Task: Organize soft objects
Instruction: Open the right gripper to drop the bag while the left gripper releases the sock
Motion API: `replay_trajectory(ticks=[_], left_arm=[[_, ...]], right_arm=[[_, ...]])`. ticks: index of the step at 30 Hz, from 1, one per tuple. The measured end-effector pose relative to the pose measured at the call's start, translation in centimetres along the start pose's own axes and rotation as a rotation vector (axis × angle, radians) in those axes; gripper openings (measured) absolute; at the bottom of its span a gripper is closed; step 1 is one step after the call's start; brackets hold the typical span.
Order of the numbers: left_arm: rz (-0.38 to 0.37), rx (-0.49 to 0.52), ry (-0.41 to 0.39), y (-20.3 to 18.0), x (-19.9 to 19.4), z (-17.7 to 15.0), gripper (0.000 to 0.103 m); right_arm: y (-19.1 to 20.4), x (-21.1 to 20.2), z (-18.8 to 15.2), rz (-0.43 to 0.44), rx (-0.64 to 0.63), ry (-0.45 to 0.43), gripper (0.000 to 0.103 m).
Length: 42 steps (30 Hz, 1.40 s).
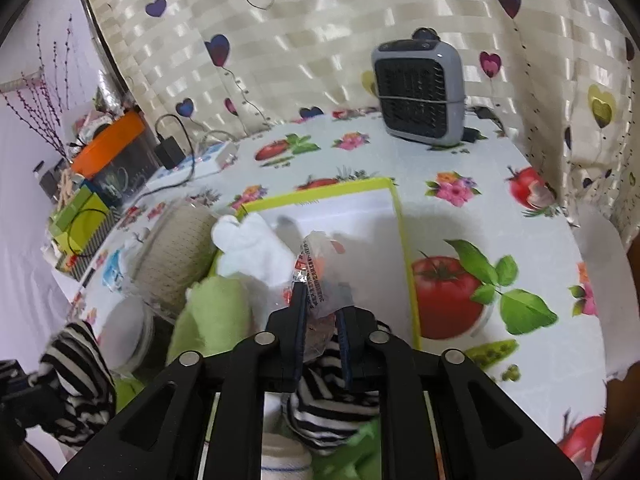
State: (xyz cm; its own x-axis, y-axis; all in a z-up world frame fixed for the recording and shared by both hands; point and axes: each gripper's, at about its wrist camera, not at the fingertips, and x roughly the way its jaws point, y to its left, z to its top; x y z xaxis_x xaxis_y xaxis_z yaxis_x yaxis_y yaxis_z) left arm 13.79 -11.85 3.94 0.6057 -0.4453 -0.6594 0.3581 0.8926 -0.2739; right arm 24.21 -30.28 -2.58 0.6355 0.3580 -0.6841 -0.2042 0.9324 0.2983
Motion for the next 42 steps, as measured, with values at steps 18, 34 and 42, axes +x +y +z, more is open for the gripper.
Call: replay_trajectory(ticks=[18, 34, 42], left_arm=[[-0.009, 0.013, 0.042, -2.0, 4.6, 1.5, 0.010], [-0.024, 0.035, 0.051, -2.5, 5.2, 1.8, 0.023], [-0.009, 0.049, 0.036, -2.8, 3.2, 0.8, 0.023]], right_arm=[[-2.2, -6.1, -4.1, -0.005, 0.068, -0.054, 0.047], [-1.8, -7.4, -5.1, 0.022, 0.065, -0.075, 0.047], [0.3, -9.0, -5.8, 0.015, 0.028, -0.084, 0.047]])
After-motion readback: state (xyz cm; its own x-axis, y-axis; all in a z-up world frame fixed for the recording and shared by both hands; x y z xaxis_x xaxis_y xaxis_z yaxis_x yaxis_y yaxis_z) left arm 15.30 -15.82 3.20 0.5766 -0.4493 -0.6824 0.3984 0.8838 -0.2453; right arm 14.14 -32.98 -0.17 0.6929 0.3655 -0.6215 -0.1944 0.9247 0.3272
